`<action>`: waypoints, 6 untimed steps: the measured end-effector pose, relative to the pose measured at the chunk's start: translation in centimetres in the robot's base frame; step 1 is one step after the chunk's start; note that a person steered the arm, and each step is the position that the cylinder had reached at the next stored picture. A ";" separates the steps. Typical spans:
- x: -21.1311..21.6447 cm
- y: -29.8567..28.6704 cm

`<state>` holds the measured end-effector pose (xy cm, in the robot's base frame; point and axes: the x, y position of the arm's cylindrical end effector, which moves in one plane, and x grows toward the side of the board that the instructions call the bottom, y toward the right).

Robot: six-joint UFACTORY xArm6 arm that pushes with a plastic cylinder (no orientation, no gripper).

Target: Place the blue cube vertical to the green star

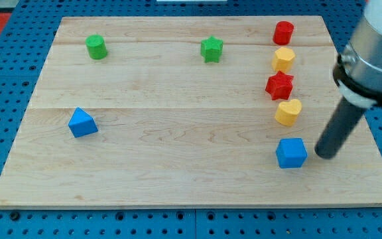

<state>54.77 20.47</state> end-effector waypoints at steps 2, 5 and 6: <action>-0.6 -10.4; -6.4 -11.3; -8.5 -15.9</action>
